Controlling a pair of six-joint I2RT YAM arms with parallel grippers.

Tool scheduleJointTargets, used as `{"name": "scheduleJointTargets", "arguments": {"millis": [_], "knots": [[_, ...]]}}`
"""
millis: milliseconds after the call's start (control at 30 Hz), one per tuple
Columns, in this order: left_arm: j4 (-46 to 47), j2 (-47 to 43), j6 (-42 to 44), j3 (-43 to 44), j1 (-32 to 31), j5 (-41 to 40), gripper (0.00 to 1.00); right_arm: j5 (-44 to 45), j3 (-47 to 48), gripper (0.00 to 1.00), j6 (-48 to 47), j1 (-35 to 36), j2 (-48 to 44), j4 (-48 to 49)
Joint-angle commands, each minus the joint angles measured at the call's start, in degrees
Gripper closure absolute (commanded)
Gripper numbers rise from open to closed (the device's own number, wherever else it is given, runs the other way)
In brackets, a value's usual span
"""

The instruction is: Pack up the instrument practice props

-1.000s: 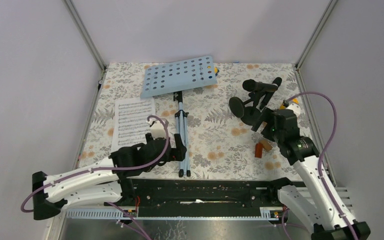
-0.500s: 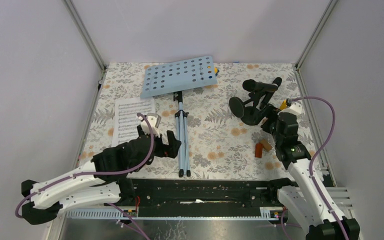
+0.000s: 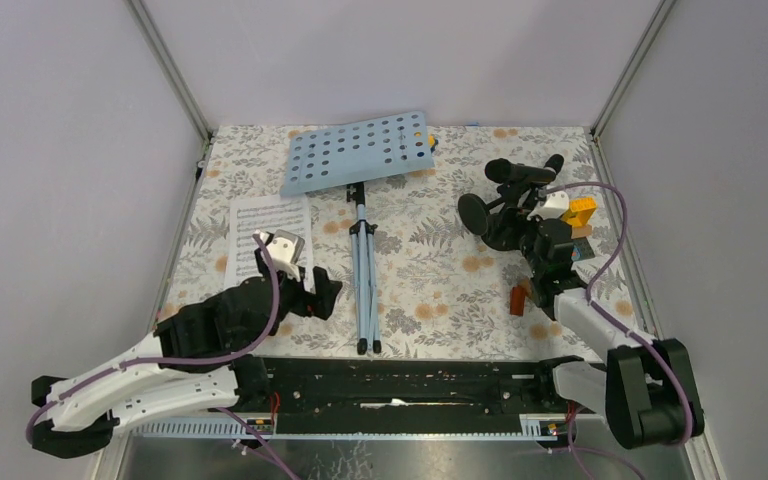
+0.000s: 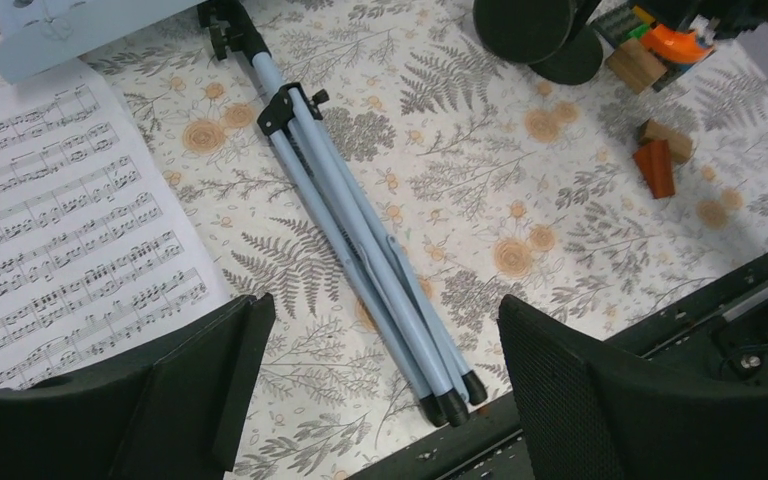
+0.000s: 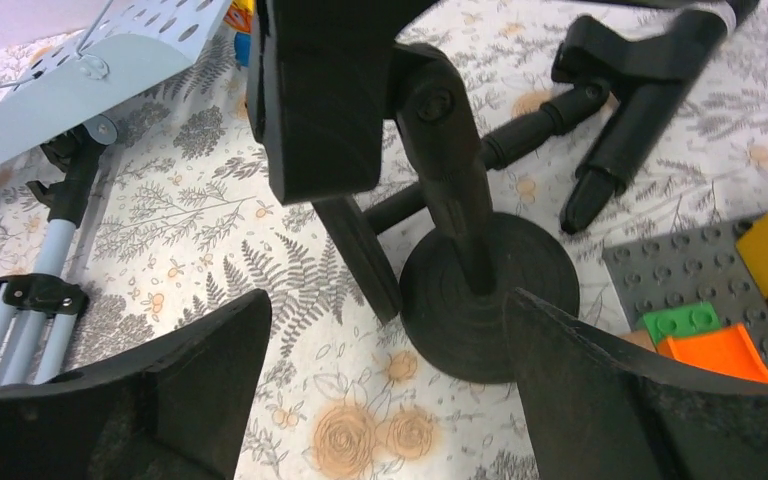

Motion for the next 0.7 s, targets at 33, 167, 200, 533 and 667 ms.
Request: {"name": "scheduleJointTargets", "arguments": {"millis": [33,167,200,533,667], "knots": [[1.38,0.54,2.78,-1.50,0.19,-0.59,0.10,-3.18,0.14,0.08,-7.24,-0.18,6.34,16.56],[1.92,3.49,3.29,-1.47,0.19,0.29,0.11,-2.54,1.99,0.10,-8.74,-0.18,11.68,19.37],[2.10,4.33,3.44,-1.35,0.19,0.72,0.11,-2.18,1.89,0.12,-8.80,-0.18,12.93,21.04],[2.61,6.85,3.85,-1.45,0.19,2.29,0.11,-2.18,0.91,0.37,-9.87,-0.20,22.21,35.92],[2.53,6.33,3.61,-1.56,0.19,1.84,0.11,-1.96,1.51,0.53,-10.90,-0.18,23.50,37.68]]}}
